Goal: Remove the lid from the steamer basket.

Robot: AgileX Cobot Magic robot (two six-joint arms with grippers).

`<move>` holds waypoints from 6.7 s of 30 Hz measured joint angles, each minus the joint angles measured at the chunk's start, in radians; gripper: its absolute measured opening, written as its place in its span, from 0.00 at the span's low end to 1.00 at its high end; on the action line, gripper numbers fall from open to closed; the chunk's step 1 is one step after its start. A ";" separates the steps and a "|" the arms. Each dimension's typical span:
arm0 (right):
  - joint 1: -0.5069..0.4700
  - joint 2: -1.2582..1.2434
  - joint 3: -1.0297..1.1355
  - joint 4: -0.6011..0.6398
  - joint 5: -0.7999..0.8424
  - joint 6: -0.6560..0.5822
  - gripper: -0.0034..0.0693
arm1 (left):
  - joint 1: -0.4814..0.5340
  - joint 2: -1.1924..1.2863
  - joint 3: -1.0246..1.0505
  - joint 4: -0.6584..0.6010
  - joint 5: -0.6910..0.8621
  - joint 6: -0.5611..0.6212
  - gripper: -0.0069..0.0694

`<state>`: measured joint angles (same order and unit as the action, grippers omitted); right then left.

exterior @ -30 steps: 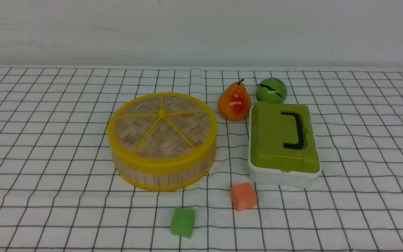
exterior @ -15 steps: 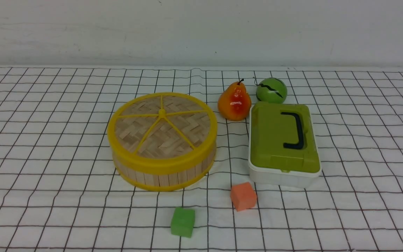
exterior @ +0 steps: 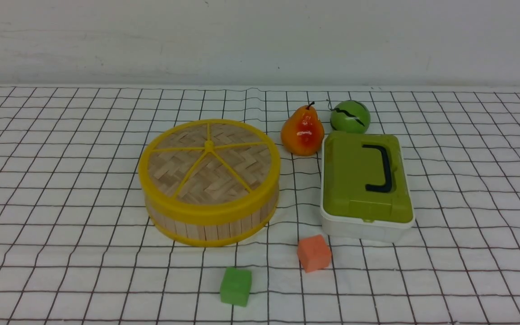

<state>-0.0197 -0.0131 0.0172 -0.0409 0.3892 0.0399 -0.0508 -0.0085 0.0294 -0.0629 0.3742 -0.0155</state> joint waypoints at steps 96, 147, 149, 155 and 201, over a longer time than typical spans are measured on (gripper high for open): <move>0.000 0.000 0.000 0.000 0.000 0.000 0.38 | -0.258 1.704 -1.635 -0.190 0.424 0.016 0.24; 0.000 0.000 0.000 0.000 0.000 0.000 0.38 | -0.201 1.725 -1.924 0.326 0.533 -0.263 0.23; 0.000 0.000 0.000 0.000 0.000 0.000 0.38 | -0.116 1.724 -1.915 0.299 0.558 -0.275 0.23; 0.000 0.000 0.000 0.000 0.000 0.000 0.38 | 0.040 1.764 -1.717 0.196 0.459 -0.269 0.23; 0.000 0.000 0.000 0.000 0.000 0.000 0.38 | 0.070 1.714 -1.542 0.325 0.300 -0.479 0.58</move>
<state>-0.0197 -0.0131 0.0172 -0.0409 0.3892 0.0399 0.0195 1.7056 -1.5128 0.2618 0.6746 -0.4943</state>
